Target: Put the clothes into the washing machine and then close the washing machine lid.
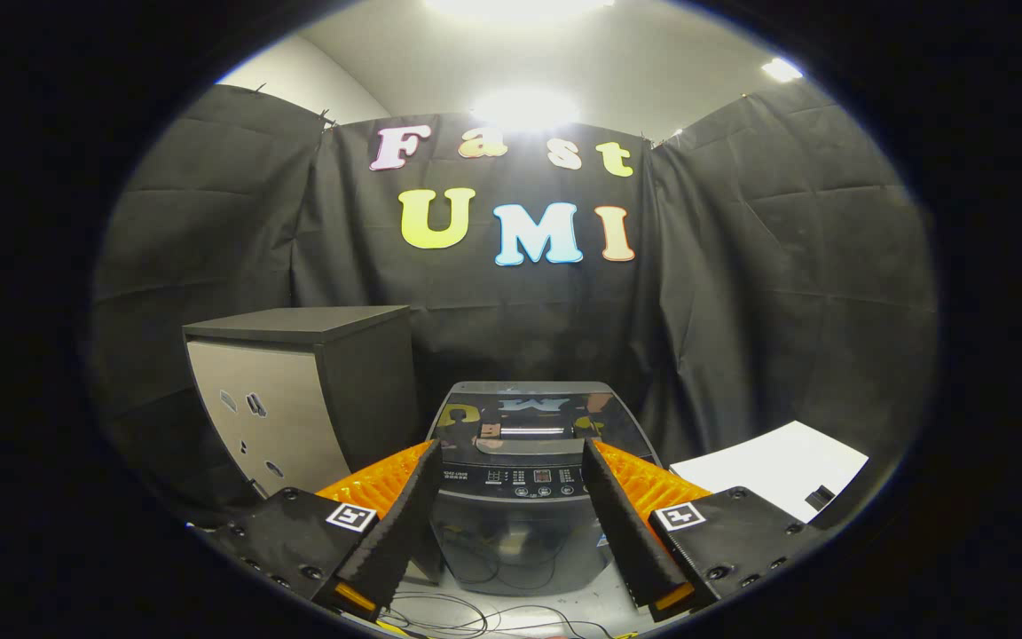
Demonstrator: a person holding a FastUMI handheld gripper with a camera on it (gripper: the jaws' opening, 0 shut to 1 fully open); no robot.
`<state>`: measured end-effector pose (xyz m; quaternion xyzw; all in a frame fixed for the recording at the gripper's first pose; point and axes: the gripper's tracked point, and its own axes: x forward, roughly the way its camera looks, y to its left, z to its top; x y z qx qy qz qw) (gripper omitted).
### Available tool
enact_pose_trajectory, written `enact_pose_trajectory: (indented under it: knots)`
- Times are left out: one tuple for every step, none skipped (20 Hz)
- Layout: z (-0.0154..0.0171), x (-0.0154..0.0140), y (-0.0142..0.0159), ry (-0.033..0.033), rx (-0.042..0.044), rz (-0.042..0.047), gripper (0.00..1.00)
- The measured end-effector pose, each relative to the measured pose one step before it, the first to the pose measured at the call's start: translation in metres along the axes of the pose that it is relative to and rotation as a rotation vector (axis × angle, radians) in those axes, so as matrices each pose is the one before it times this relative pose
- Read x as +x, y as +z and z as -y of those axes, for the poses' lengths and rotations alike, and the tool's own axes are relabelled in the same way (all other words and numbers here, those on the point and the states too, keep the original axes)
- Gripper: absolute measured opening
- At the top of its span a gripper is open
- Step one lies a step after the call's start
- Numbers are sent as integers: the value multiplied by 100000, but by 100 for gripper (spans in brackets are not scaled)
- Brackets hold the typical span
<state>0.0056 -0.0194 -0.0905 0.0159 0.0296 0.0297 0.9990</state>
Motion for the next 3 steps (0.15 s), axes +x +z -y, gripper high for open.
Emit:
enact_pose_trajectory:
  knots:
    - [231,17,-111,144,421,-200,98]
    - [-46,56,234,464,527,609,98]
    - [184,132,79,-430,-561,51,98]
